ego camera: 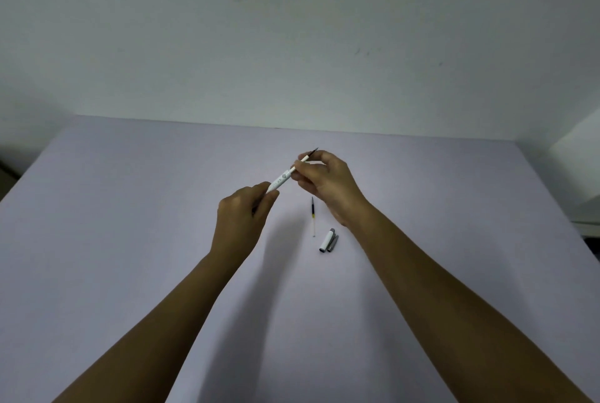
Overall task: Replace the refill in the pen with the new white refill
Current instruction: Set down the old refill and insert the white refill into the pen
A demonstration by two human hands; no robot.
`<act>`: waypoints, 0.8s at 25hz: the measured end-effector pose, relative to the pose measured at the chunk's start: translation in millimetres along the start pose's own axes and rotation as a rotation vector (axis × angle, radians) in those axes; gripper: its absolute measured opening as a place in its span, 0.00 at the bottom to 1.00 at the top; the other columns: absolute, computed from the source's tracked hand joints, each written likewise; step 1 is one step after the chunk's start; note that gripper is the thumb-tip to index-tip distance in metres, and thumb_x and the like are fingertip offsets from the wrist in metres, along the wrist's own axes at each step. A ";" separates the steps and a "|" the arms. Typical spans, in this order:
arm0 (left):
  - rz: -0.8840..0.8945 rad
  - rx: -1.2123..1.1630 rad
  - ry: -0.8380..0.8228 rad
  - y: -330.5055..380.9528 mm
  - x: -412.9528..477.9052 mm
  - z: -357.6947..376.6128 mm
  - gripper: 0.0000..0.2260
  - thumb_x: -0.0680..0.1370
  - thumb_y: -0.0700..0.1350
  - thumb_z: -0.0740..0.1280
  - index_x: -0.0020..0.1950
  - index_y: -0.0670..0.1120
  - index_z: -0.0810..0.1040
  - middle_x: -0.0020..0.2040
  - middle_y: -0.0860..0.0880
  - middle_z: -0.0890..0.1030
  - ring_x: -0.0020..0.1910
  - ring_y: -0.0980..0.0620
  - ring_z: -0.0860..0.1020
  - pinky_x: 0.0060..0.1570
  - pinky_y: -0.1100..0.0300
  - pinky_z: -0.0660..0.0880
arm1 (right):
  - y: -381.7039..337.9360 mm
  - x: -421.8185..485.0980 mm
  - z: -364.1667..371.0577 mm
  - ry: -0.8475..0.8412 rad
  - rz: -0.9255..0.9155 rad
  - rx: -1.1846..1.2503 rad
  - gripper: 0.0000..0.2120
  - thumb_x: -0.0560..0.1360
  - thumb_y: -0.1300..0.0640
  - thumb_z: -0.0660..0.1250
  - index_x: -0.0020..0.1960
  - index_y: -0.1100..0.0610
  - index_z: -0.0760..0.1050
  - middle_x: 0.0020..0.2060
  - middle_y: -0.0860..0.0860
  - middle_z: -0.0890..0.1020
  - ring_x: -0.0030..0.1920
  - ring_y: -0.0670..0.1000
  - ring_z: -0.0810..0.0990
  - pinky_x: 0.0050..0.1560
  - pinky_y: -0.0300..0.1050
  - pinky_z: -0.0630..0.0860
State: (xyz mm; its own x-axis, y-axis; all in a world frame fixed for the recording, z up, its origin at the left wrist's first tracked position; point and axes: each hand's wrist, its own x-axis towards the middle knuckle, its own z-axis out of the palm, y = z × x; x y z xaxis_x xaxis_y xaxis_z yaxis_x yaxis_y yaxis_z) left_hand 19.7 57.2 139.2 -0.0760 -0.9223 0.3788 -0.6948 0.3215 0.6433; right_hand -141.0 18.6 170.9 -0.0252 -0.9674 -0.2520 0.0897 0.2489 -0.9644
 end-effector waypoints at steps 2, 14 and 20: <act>0.013 0.044 0.012 0.8 0.8 -0.8 0.07 0.77 0.43 0.65 0.43 0.41 0.80 0.27 0.45 0.71 0.29 0.45 0.70 0.29 0.57 0.65 | -0.7 -0.6 -2.2 0.026 -0.018 -0.063 0.09 0.76 0.49 0.63 0.44 0.51 0.80 0.42 0.47 0.84 0.44 0.45 0.84 0.45 0.36 0.78; -0.016 0.001 -0.033 -19.1 -12.0 17.4 0.09 0.78 0.43 0.64 0.41 0.40 0.78 0.30 0.41 0.76 0.32 0.42 0.78 0.34 0.44 0.74 | 110.6 14.7 -79.2 0.345 0.182 -0.718 0.13 0.75 0.54 0.64 0.56 0.59 0.78 0.56 0.56 0.82 0.58 0.55 0.79 0.60 0.46 0.73; -0.101 -0.026 -0.091 -36.3 -26.8 30.5 0.08 0.77 0.44 0.64 0.43 0.42 0.79 0.31 0.42 0.77 0.32 0.43 0.79 0.36 0.46 0.77 | 163.9 12.4 -86.4 0.335 0.268 -0.866 0.14 0.75 0.53 0.66 0.56 0.61 0.78 0.55 0.57 0.82 0.58 0.57 0.78 0.57 0.45 0.73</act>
State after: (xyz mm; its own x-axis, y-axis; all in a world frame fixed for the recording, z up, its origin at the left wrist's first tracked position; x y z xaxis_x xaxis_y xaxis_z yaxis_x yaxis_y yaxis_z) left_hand 25.2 63.7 85.4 -0.0721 -0.9657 0.2496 -0.6837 0.2300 0.6926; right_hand -212.6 51.5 2.8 -0.4054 -0.8433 -0.3530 -0.6278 0.5375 -0.5630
